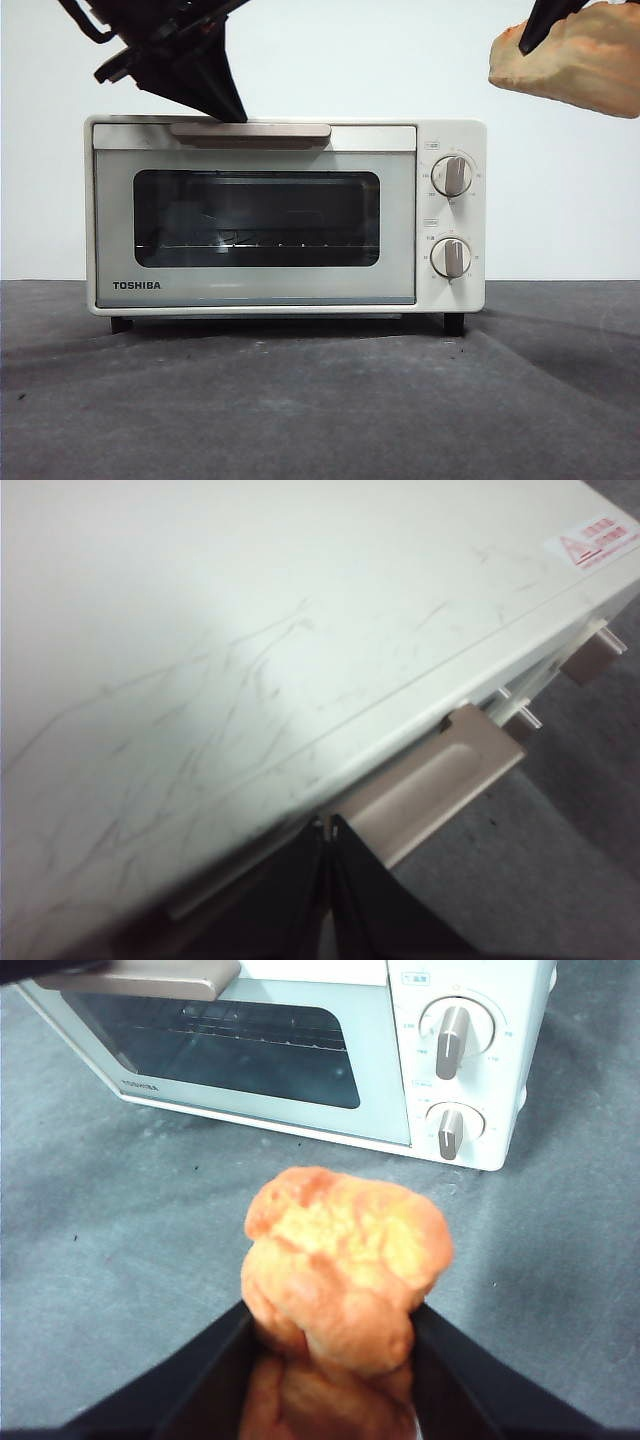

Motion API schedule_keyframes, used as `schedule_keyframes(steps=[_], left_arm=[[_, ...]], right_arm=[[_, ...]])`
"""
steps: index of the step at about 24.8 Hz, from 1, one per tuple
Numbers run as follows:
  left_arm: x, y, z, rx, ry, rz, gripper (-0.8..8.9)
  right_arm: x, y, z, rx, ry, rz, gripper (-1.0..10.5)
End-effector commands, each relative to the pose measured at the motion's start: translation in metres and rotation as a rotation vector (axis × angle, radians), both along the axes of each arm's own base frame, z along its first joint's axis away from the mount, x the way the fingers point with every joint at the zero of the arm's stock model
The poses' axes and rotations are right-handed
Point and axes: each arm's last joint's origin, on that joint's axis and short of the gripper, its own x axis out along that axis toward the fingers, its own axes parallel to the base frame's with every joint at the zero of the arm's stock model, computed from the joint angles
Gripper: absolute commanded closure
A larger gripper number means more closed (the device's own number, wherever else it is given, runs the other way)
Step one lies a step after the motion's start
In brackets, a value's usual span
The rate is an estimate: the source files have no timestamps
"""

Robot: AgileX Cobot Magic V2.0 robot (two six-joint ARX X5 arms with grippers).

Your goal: The left arm flap open the oven, the right arm pick bread and place it into oven, the left arm flap close the oven

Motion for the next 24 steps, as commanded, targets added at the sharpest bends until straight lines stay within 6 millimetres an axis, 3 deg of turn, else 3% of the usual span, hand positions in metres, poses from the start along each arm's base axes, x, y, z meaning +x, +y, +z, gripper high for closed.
schedule_keyframes(steps=[1, 11, 24], left_arm=[[0.005, -0.007, -0.001, 0.035, -0.015, -0.007, 7.97], [-0.004, -0.016, -0.009, 0.075, 0.054, -0.048, 7.98], [-0.038, -0.039, -0.023, 0.171, 0.231, -0.153, 7.98]], right_arm=[[-0.001, 0.001, 0.007, 0.005, -0.029, 0.018, 7.4], [0.000, 0.002, 0.007, 0.000, -0.033, 0.022, 7.4], [-0.001, 0.001, 0.007, -0.003, -0.037, 0.025, 7.4]])
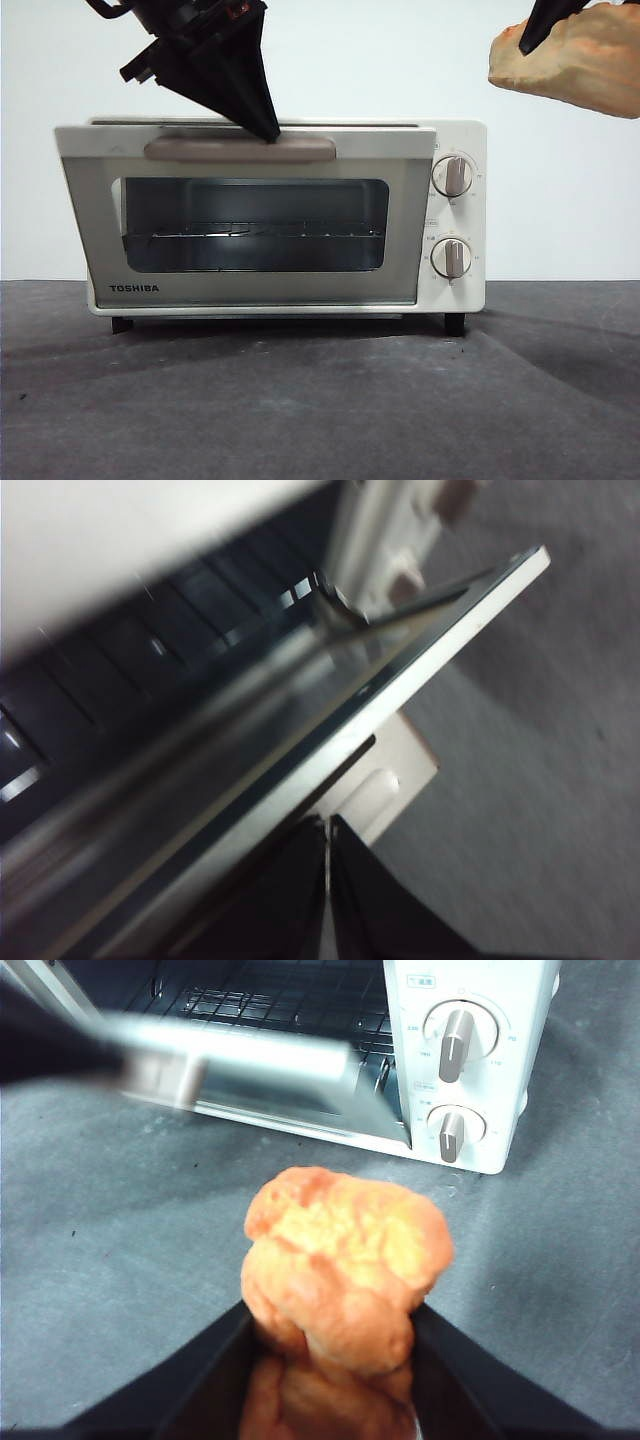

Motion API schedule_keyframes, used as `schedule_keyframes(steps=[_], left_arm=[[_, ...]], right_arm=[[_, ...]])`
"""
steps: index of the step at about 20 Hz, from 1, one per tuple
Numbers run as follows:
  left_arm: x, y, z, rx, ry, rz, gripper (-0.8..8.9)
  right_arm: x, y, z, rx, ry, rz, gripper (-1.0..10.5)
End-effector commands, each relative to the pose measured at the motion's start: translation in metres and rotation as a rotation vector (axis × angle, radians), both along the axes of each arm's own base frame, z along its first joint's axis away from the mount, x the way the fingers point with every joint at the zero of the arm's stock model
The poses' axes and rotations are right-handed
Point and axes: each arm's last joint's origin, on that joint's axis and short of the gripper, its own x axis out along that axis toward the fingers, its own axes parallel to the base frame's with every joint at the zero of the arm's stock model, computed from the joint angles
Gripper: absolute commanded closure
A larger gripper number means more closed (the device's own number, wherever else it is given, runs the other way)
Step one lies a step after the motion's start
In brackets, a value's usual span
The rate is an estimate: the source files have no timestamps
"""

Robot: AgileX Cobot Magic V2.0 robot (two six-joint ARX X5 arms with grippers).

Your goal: The left arm flap open the oven, the right arm pick bread and place it into oven, the left arm flap close the oven

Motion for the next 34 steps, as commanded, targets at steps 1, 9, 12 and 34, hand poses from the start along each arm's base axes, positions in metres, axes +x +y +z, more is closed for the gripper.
schedule_keyframes(steps=[1, 9, 12, 34], left_arm=[[-0.003, -0.007, -0.015, 0.065, 0.075, -0.001, 7.98], [-0.027, -0.019, -0.022, 0.134, 0.188, -0.046, 7.98], [-0.031, -0.021, -0.022, 0.142, 0.198, -0.055, 7.98], [-0.114, 0.126, 0.000, -0.084, -0.021, 0.334, 7.99]], right_arm=[[-0.001, 0.001, 0.007, 0.006, -0.029, 0.017, 7.4], [0.000, 0.002, 0.007, -0.004, -0.037, 0.026, 7.4], [0.000, 0.002, 0.007, -0.004, -0.037, 0.026, 7.4], [0.050, 0.056, -0.021, 0.070, 0.050, 0.149, 7.4]])
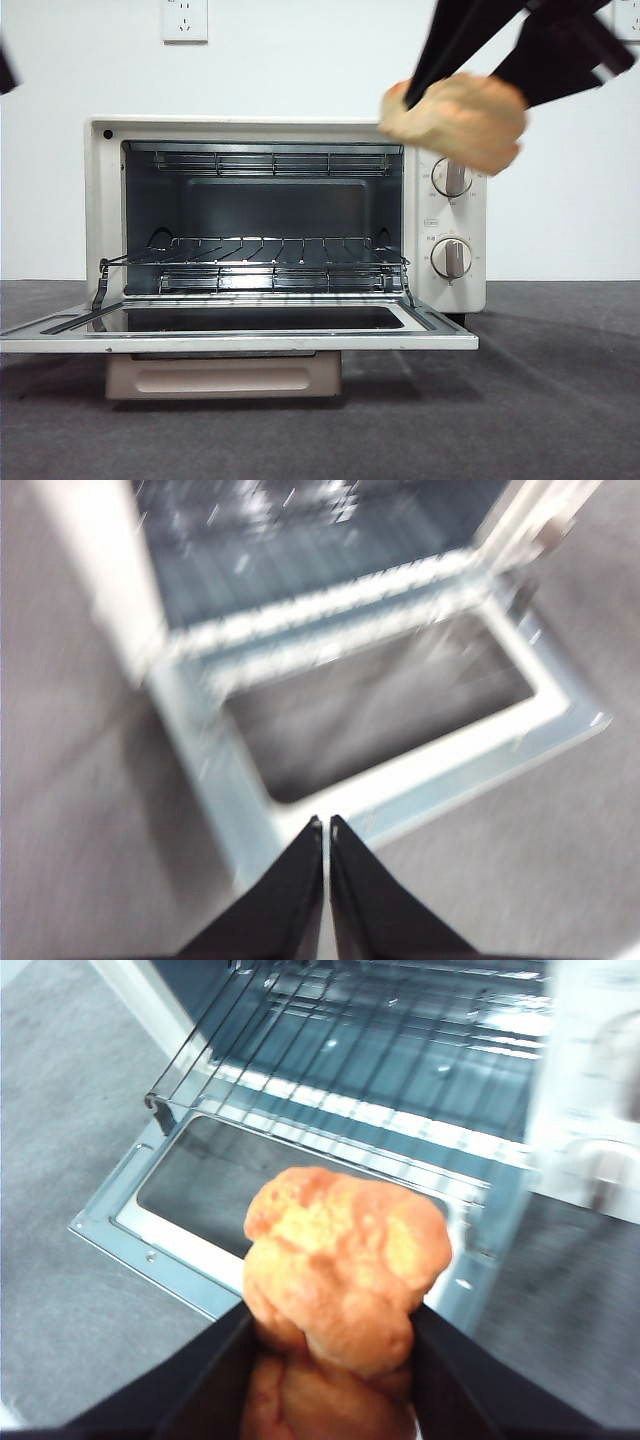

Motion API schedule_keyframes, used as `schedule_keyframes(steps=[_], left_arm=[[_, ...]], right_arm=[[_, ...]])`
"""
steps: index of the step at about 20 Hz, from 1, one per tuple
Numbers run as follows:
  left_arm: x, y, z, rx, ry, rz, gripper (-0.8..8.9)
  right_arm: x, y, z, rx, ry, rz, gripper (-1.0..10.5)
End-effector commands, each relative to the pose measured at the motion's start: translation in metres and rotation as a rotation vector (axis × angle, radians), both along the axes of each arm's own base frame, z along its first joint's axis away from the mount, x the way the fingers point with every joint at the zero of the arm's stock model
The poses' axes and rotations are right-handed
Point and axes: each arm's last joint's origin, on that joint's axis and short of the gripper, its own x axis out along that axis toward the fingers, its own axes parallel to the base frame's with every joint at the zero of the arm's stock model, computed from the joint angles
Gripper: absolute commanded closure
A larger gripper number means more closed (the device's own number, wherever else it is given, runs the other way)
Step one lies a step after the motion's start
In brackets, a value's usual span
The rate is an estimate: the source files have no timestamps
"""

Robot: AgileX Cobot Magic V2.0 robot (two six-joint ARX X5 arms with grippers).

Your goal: The left arm flap open the oven, the right arm pick bread and place it into oven, the left arm flap close the oven

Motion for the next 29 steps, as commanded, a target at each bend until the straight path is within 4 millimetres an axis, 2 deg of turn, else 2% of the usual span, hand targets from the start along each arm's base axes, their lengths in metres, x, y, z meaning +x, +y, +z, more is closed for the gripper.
schedule_keyframes(steps=[1, 7, 10, 14, 20, 27, 29], left_arm=[[-0.012, 0.007, -0.004, -0.016, 0.012, 0.022, 7.99], [-0.037, 0.019, -0.004, -0.025, -0.003, 0.024, 7.98], [-0.041, 0.021, -0.003, -0.028, -0.009, 0.024, 7.98], [-0.043, 0.022, -0.003, -0.032, -0.017, 0.024, 7.98], [-0.043, 0.022, -0.003, -0.029, -0.019, 0.021, 7.98], [-0.044, 0.023, -0.002, -0.031, -0.023, 0.020, 7.98], [-0.045, 0.023, -0.003, -0.027, -0.020, 0.018, 7.98]], right_arm=[[0.010, 0.016, -0.002, 0.043, 0.013, 0.017, 7.4], [0.046, 0.066, -0.010, 0.037, 0.042, 0.041, 7.4], [0.068, 0.089, -0.014, 0.004, 0.048, 0.021, 7.4], [0.090, 0.111, -0.019, -0.029, 0.027, -0.035, 7.4], [0.109, 0.126, -0.033, -0.023, -0.017, -0.141, 7.4], [0.121, 0.133, -0.048, -0.018, -0.057, -0.215, 7.4], [0.122, 0.134, -0.054, -0.033, -0.048, -0.221, 7.1]])
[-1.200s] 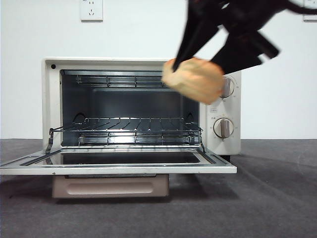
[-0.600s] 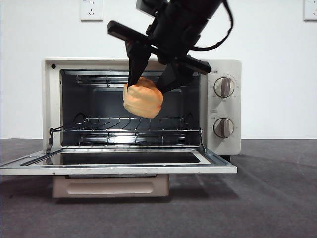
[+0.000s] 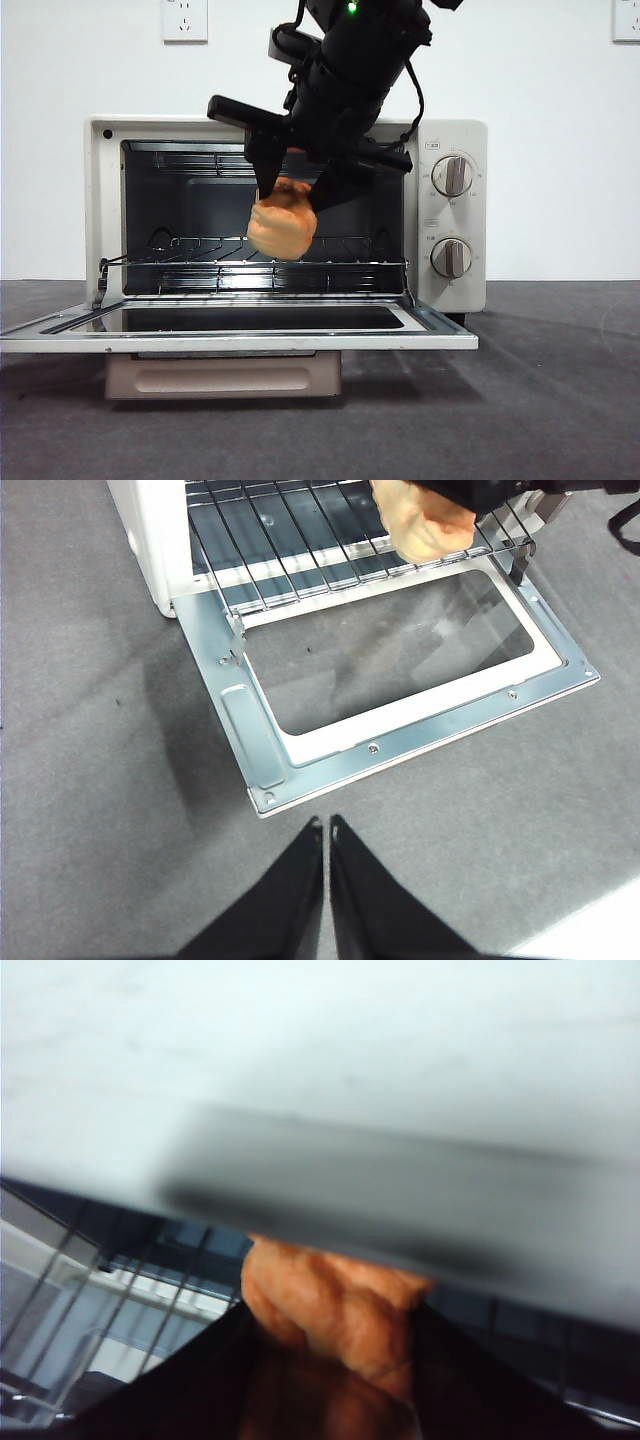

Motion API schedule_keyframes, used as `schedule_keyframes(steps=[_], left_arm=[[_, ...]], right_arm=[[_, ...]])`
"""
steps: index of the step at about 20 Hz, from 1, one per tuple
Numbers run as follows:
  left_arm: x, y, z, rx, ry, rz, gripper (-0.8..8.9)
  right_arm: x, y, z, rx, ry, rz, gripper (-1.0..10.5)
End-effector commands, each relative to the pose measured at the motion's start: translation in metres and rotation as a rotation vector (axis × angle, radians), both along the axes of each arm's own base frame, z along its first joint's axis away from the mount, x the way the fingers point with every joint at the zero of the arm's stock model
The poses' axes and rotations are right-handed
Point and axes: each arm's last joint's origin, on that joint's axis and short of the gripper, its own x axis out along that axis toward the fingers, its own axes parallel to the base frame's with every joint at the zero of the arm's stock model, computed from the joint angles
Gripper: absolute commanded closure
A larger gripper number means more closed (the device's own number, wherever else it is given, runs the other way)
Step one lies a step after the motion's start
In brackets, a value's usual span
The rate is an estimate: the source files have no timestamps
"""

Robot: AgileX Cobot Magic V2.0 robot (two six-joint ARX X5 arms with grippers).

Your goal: The left arm flap open the oven, the right arm pick bread and place it into oven, the left arm flap close the oven

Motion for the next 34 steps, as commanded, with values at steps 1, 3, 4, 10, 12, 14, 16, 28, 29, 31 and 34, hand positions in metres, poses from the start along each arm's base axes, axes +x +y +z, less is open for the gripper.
schedule_keyframes(steps=[1, 3, 4, 10, 12, 14, 16, 28, 29, 31, 34], left_arm=[[-0.001, 0.000, 0.001, 0.004, -0.007, -0.008, 7.98], [-0.002, 0.001, 0.001, 0.007, -0.003, -0.009, 7.98], [-0.002, 0.001, 0.001, 0.007, -0.003, -0.009, 7.98], [-0.002, 0.001, 0.001, 0.005, -0.006, -0.009, 7.98], [-0.002, 0.001, 0.001, 0.005, -0.006, -0.009, 7.98], [-0.002, 0.001, 0.001, 0.005, -0.007, -0.009, 7.98], [-0.002, 0.001, 0.002, 0.004, -0.010, -0.009, 7.98], [0.000, 0.000, 0.004, -0.012, -0.045, -0.009, 7.98], [0.000, 0.000, 0.005, -0.017, -0.049, -0.007, 7.98], [0.001, -0.001, 0.006, -0.028, -0.065, -0.005, 7.98], [0.002, -0.001, 0.008, -0.039, -0.080, -0.002, 7.98]], right_arm=[[0.003, 0.008, -0.008, -0.002, 0.016, -0.004, 6.8], [0.003, 0.008, -0.010, -0.006, 0.018, -0.005, 6.4], [0.003, 0.008, -0.010, -0.007, 0.017, -0.007, 6.2], [0.002, 0.008, -0.006, 0.002, 0.014, 0.002, 5.3], [0.000, 0.007, -0.001, 0.004, 0.010, 0.004, 5.3], [-0.003, 0.004, 0.007, 0.009, 0.005, 0.005, 5.3], [-0.009, 0.001, 0.018, 0.012, -0.003, 0.014, 5.3], [-0.092, -0.062, 0.108, -0.187, -0.069, 0.290, 5.3], [-0.098, -0.069, 0.110, -0.209, -0.070, 0.304, 5.3], [-0.112, -0.082, 0.114, -0.200, -0.053, 0.350, 5.3], [-0.132, -0.101, 0.114, -0.137, -0.056, 0.416, 5.3]])
